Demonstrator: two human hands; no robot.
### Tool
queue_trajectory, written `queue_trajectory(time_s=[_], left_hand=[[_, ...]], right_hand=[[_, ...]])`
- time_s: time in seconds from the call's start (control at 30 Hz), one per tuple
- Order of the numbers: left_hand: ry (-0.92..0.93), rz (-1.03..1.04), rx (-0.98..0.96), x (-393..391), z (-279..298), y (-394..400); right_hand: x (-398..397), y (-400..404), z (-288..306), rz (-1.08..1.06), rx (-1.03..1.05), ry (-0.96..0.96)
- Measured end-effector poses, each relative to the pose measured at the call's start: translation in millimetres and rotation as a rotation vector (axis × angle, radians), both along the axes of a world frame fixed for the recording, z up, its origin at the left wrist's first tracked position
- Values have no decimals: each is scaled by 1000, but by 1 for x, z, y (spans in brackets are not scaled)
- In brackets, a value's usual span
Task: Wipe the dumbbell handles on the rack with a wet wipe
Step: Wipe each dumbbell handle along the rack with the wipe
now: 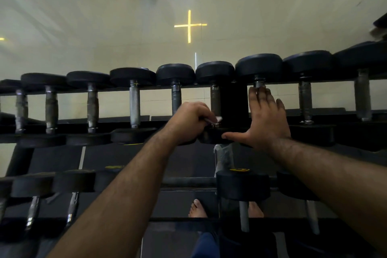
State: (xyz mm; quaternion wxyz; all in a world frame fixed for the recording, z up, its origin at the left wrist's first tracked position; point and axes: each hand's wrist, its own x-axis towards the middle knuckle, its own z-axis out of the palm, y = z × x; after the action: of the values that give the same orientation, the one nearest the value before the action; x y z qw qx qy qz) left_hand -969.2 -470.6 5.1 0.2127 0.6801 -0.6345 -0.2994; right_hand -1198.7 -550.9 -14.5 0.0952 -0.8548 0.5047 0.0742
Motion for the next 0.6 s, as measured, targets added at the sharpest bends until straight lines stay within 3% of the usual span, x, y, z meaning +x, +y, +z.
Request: queue_trajectory(time_s=[0.17,0.27,0.43,0.6], left_hand=[[220,606,-328,26,5,21],[444,857,-385,39,8,38],[497,912,-449,44,16,58],[540,894,-438,43,24,73]], right_hand=[[23,24,3,514,-41,-16],[79,42,11,466,75,66],[141,69,6,340,-29,528],[134,82,-2,326,-117,461]])
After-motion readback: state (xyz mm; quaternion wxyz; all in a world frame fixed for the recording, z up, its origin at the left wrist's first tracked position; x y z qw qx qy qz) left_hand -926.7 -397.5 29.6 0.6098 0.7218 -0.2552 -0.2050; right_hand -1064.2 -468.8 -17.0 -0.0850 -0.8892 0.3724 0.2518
